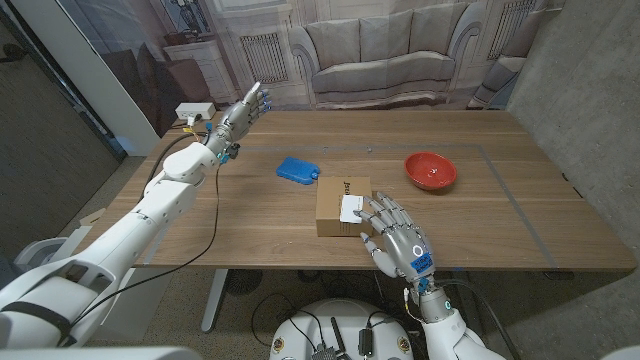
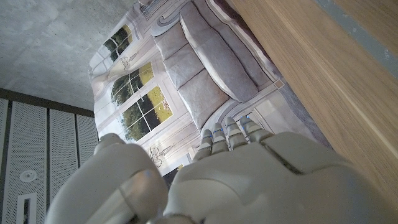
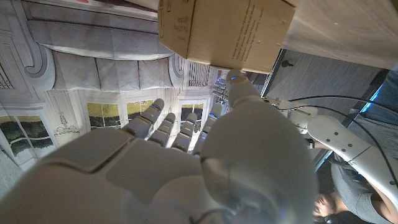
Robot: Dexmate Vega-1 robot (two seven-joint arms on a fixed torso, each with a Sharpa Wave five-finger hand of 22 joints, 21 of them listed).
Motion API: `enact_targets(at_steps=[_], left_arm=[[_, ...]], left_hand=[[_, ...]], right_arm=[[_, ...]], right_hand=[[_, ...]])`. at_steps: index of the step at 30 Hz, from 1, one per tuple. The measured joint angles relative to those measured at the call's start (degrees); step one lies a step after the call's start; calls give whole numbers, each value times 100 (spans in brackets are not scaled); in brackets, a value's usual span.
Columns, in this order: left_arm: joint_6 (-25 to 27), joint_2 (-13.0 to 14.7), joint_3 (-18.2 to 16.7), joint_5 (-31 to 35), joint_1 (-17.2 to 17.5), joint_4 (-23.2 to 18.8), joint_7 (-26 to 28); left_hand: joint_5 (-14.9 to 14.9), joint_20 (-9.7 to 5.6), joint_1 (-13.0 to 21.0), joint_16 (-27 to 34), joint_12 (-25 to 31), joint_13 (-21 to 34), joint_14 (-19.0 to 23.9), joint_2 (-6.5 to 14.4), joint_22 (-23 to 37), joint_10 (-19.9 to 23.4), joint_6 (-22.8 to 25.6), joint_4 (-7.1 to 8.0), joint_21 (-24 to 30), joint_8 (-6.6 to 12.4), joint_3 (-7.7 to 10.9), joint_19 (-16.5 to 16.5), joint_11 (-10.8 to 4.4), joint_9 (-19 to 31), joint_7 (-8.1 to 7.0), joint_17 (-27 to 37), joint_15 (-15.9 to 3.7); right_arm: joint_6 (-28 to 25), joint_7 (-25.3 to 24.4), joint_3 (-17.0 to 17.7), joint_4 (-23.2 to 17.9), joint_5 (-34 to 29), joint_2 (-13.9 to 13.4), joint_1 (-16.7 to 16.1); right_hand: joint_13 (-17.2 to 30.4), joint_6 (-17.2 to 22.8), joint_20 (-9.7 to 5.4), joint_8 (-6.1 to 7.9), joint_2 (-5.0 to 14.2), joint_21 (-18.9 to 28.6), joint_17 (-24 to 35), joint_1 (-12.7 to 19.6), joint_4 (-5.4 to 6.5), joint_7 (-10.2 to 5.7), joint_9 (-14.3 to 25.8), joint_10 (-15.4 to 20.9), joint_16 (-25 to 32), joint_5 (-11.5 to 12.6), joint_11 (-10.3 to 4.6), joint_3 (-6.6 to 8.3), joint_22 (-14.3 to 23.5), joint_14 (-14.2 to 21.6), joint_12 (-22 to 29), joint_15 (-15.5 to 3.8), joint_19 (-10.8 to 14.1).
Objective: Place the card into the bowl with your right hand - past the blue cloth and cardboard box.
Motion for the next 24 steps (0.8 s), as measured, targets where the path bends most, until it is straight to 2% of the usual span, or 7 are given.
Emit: enact_targets(at_steps=[8,24], left_arm=[[30,49,-41,-37,44,-61,17],[106,135,-76,-57,85,-171,20]], left_hand=[[0,0,0,0,0,0,0,0,0,0,0,0,0,0,0,0,0,0,0,0,0],[0,0,23,0,0,0,0,23,0,1,0,-18,0,0,-18,1,0,0,0,0,0]], right_arm=[[-10,8,-94,116,12,97,111],[-94,8,-239,326,83,229,293]], right_hand=[[0,-13,-22,0,12,0,-14,94,-31,-13,26,-1,-1,0,-1,-31,0,0,0,0,-22],[0,-43,-22,0,5,40,-14,236,-79,1,54,-22,-2,0,-22,18,1,0,0,0,-21]])
